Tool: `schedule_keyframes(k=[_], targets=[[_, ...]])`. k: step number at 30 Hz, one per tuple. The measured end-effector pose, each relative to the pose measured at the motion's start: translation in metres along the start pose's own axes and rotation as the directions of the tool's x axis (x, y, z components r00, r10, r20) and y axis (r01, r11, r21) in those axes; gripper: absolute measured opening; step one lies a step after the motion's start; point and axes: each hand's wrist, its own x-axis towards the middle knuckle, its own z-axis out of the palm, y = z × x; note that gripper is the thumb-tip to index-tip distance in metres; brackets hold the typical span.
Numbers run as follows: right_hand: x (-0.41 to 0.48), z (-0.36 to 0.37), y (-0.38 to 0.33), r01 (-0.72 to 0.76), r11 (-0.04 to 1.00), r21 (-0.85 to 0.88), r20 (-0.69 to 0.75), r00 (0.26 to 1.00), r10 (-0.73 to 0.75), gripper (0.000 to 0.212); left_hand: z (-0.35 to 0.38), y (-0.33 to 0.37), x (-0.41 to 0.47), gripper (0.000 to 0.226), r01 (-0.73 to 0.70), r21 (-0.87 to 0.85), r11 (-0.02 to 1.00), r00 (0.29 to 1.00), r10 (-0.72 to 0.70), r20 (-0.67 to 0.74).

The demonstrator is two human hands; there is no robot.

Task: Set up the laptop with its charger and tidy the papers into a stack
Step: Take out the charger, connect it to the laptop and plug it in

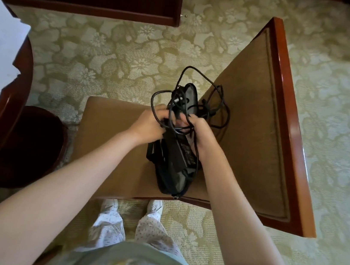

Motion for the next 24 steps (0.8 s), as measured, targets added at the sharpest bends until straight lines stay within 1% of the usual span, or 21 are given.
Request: schedule_keyframes(k=[2, 3, 4, 6, 8, 10, 11, 12, 14, 16, 18, 20, 22, 24], targets=[[-0.003, -0.005, 0.008, 0.044, 0.983, 0.177, 0.131, 0.989, -0.067, 0.015, -0.002, 0.009, 0.002, 0.05, -0.049, -0.071, 0.996, 0.998, 0.052, 0.041], [-0.004, -0.006, 0.01, 0.059, 0.971, 0.23, 0.174, 0.98, -0.101, 0.014, -0.002, 0.013, 0.001, 0.053, -0.057, -0.109, 0.992, 0.996, 0.064, 0.061], [-0.006, -0.008, 0.011, 0.069, 0.959, 0.276, 0.209, 0.969, -0.13, 0.018, 0.0, 0.013, 0.001, 0.055, -0.07, -0.12, 0.99, 0.995, 0.079, 0.068], [-0.007, -0.01, 0.013, 0.091, 0.951, 0.294, 0.221, 0.962, -0.16, 0.031, 0.004, 0.011, -0.001, 0.052, -0.083, -0.076, 0.994, 0.991, 0.09, 0.094], [-0.007, -0.01, 0.014, 0.131, 0.95, 0.282, 0.182, 0.965, -0.187, 0.02, 0.009, 0.01, -0.007, 0.054, -0.006, -0.102, 0.995, 0.991, 0.02, 0.132], [-0.01, -0.01, 0.013, 0.162, 0.941, 0.298, 0.15, 0.965, -0.214, 0.029, 0.015, 0.014, -0.017, 0.058, 0.164, -0.262, 0.951, 0.983, -0.136, 0.121], [-0.012, -0.008, 0.012, 0.174, 0.931, 0.321, 0.138, 0.964, -0.228, 0.033, 0.02, 0.015, -0.022, 0.055, 0.223, -0.35, 0.91, 0.975, -0.215, 0.065], [-0.015, -0.005, 0.009, 0.181, 0.921, 0.344, 0.131, 0.962, -0.239, 0.035, 0.025, 0.016, -0.025, 0.048, 0.24, -0.43, 0.87, 0.964, -0.266, -0.002], [-0.019, 0.001, 0.006, 0.179, 0.905, 0.386, 0.086, 0.97, -0.229, 0.036, 0.035, 0.026, -0.028, 0.04, 0.208, -0.553, 0.807, 0.949, -0.304, -0.087], [-0.022, 0.007, -0.001, 0.185, 0.901, 0.391, 0.0, 0.98, -0.201, 0.033, 0.043, 0.035, -0.026, 0.042, 0.199, -0.647, 0.736, 0.93, -0.35, -0.112], [-0.024, 0.006, -0.01, 0.187, 0.907, 0.378, -0.093, 0.982, -0.163, 0.031, 0.048, 0.039, -0.019, 0.036, 0.237, -0.72, 0.652, 0.903, -0.421, -0.085], [-0.031, 0.001, -0.02, 0.158, 0.921, 0.357, -0.149, 0.983, -0.111, 0.031, 0.05, 0.033, -0.013, 0.03, 0.294, -0.723, 0.625, 0.867, -0.493, -0.074], [-0.039, -0.005, -0.029, 0.086, 0.95, 0.3, -0.131, 0.99, -0.049, 0.034, 0.049, 0.023, -0.008, 0.028, 0.355, -0.689, 0.632, 0.828, -0.554, -0.082], [-0.048, -0.007, -0.034, 0.054, 0.963, 0.264, -0.063, 0.997, -0.039, 0.033, 0.047, 0.015, -0.002, 0.024, 0.416, -0.577, 0.703, 0.817, -0.568, -0.103]])
